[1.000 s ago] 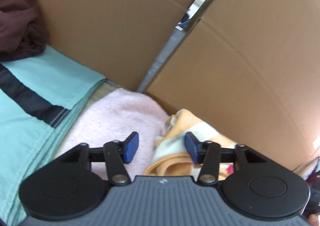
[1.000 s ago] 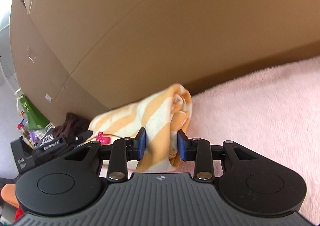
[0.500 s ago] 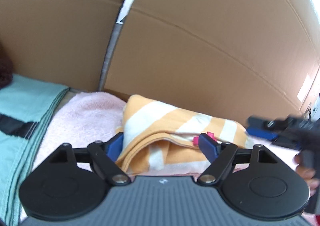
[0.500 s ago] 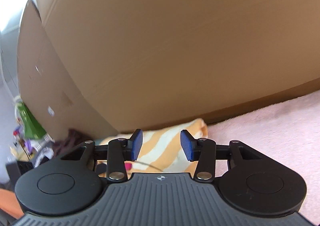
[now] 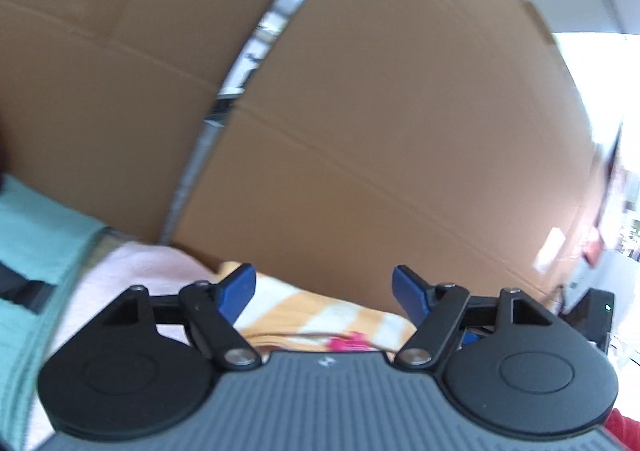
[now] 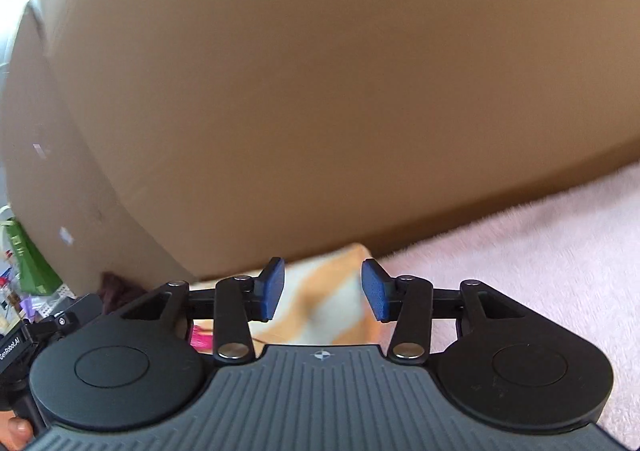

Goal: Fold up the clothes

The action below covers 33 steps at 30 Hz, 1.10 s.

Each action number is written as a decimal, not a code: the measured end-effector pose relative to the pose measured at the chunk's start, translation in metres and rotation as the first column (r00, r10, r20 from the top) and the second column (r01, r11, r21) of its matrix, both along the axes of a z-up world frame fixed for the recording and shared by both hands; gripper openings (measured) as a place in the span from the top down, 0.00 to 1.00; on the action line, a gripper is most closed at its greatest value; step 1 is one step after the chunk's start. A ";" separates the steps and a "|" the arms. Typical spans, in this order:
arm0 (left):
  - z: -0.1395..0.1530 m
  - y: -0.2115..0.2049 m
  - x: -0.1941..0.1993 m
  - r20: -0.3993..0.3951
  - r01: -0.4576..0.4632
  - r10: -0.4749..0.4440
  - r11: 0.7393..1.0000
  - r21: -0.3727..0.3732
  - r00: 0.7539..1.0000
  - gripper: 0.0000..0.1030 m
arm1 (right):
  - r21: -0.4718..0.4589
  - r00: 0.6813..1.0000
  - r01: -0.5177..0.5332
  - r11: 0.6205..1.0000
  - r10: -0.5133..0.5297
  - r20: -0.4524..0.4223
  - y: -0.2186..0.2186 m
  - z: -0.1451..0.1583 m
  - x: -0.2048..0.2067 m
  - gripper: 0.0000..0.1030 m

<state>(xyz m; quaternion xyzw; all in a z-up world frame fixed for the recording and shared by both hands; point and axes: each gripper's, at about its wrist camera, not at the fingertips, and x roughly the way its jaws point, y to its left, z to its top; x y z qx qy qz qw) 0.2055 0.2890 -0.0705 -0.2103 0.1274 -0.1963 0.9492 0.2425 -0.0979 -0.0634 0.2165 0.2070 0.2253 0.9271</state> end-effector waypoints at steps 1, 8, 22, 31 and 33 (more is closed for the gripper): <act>-0.002 -0.005 0.002 -0.023 0.008 -0.007 1.000 0.030 1.000 0.19 | -0.017 1.000 -0.025 1.000 0.026 0.014 0.005 0.002 -0.004 0.55; -0.013 -0.021 0.012 -0.159 0.081 -0.058 0.987 0.140 0.985 0.10 | -0.117 0.996 -0.088 0.989 0.086 -0.020 0.026 -0.015 -0.009 0.67; -0.028 -0.018 0.036 -0.176 0.152 -0.120 0.972 0.181 0.977 0.05 | -0.097 0.998 -0.058 0.994 0.056 -0.018 0.024 -0.011 0.022 0.81; -0.028 -0.024 0.035 -0.167 0.161 -0.120 0.953 0.257 0.979 0.05 | -0.346 0.999 -0.025 0.938 0.038 0.033 0.079 -0.018 0.048 0.80; -0.027 -0.025 0.034 -0.146 0.145 -0.107 0.950 0.277 0.983 0.05 | -0.372 0.998 -0.024 0.928 0.044 0.046 0.080 -0.018 0.042 0.80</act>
